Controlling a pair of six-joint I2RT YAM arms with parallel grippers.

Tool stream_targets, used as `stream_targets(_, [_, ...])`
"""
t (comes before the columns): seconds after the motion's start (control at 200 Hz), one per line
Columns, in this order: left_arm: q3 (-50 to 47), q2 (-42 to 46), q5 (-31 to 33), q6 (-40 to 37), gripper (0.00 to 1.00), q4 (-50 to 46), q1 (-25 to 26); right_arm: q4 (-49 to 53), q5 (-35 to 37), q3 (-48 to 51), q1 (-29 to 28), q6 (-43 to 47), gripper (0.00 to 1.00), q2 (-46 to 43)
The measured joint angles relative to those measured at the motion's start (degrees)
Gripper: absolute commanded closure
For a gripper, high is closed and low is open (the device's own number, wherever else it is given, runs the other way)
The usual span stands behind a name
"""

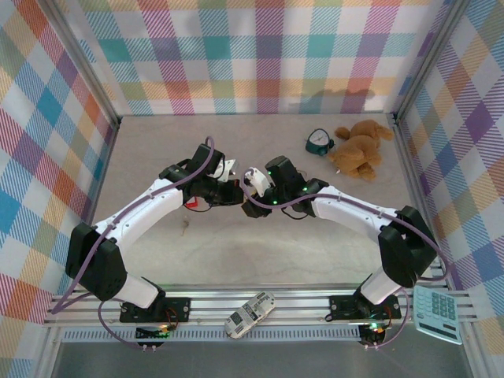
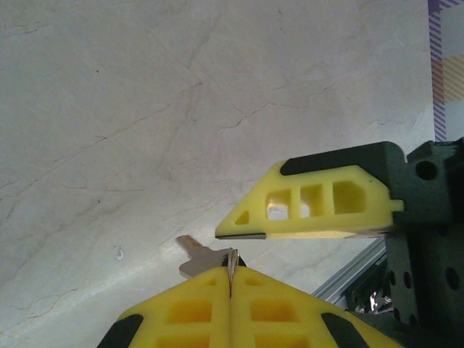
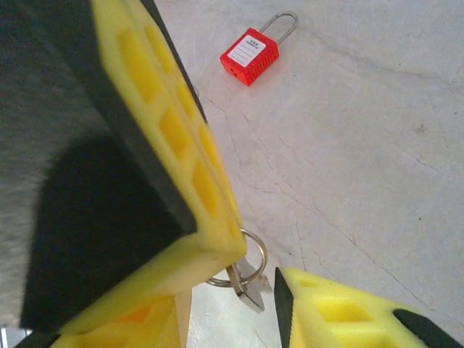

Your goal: Unlock with the key

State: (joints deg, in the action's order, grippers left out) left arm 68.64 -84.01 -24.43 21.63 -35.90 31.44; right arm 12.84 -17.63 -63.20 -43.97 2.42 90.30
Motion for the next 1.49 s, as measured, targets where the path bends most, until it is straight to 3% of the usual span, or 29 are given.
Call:
stream_targets(0.075, [0.00, 0.04, -0.17, 0.00, 1.00, 0.00, 0.00, 0.13, 0.09, 0.00, 0.00, 0.00, 0.67, 0.02])
stream_targets(0.36, [0.00, 0.15, -0.11, 0.00, 1.00, 0.15, 0.00, 0.13, 0.42, -0.02, -0.33, -0.28, 0.86, 0.02])
stream_targets(0.57, [0.00, 0.22, 0.02, 0.00, 0.93, 0.26, 0.00, 0.02, 0.63, 0.00, -0.50, -0.74, 0.90, 0.00])
stream_targets(0.705, [0.00, 0.42, 0.15, 0.15, 0.70, 0.20, 0.00, -1.42, 0.66, 0.94, -0.63, -1.66, 0.92, -0.28])
stream_targets(0.8, [-0.02, 1.05, 0.66, -0.28, 0.43, 0.17, -0.02, -2.73, 0.72, 2.21, -0.63, -2.29, 0.92, -0.79])
stream_targets(0.91, [-0.50, 2.67, 2.78, -0.37, 0.30, -0.04, -0.07, -4.28, 1.07, 3.37, -0.63, -3.17, 0.93, -1.46])
stream_targets(1.03, [-4.39, 7.06, 4.63, -0.81, 0.30, 3.65, 0.00, -5.75, 2.05, 4.37, -0.63, -3.72, 0.92, -2.75])
stream_targets(1.3, [-23.98, 21.55, 8.72, 0.35, 0.38, 23.28, 0.04, -7.13, 1.38, 8.15, 1.55, -6.19, 0.92, -8.28])
stream_targets(1.345, [-28.00, 23.71, 9.77, 0.76, 0.39, 28.79, 0.02, -7.48, 0.61, 8.66, 2.67, -6.71, 0.92, -9.38])
stream_targets(1.41, [-34.71, 26.21, 10.47, 1.62, 0.49, 38.82, 0.26, -7.85, -0.81, 9.51, 4.63, -7.74, 0.92, -11.15])
stream_targets(1.495, [-44.48, 25.99, 10.21, 1.70, 0.47, 56.15, 1.55, -8.52, -3.48, 10.62, 6.95, -9.18, 0.92, -13.46])
